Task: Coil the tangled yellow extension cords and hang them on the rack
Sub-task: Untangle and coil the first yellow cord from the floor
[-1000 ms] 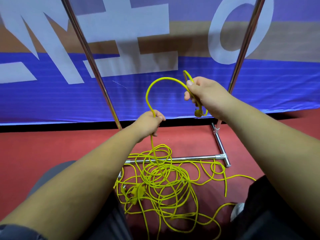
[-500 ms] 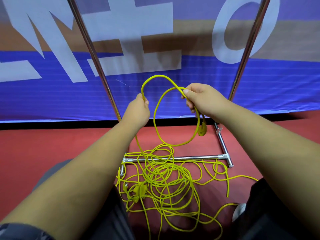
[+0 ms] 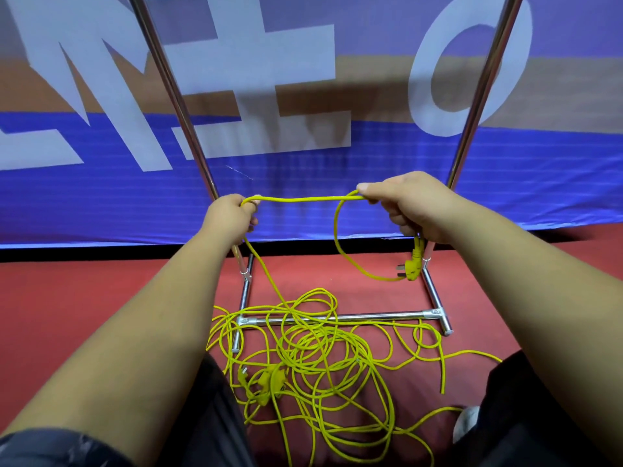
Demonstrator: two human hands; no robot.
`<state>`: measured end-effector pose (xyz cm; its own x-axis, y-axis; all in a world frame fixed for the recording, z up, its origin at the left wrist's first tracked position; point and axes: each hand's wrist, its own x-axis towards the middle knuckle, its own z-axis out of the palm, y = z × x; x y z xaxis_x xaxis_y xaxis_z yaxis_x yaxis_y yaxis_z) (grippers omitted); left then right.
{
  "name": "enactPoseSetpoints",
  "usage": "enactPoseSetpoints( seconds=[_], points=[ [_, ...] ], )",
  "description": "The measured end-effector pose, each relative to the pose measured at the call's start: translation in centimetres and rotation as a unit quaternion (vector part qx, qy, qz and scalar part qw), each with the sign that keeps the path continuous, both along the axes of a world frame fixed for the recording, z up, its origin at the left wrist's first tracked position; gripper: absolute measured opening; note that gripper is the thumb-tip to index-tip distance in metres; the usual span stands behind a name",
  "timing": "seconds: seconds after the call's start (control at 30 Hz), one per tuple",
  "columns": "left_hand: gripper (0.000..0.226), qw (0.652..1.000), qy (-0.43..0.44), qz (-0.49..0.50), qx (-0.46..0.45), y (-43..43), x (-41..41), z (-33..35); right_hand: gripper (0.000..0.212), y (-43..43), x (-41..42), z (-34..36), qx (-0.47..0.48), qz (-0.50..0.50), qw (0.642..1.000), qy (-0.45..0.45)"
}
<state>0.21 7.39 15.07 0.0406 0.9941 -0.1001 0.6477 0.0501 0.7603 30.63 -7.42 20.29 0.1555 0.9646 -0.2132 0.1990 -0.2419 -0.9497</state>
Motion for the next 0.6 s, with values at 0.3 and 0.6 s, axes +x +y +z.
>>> enactPoseSetpoints(
  seconds=[0.3, 0.6],
  points=[
    [0.098, 0.977, -0.107, 0.04, -0.178, -1.4, 0.2, 1.0, 0.038, -0.1, -0.4, 0.8, -0.007, 0.014, 0.988, 0.152],
    [0.022, 0.924, -0.146, -0.02, -0.353, -3.4, 3.1, 0.6, 0.032, 1.5, 1.0, -0.7, 0.067, -0.194, 0.921, 0.331]
  ],
)
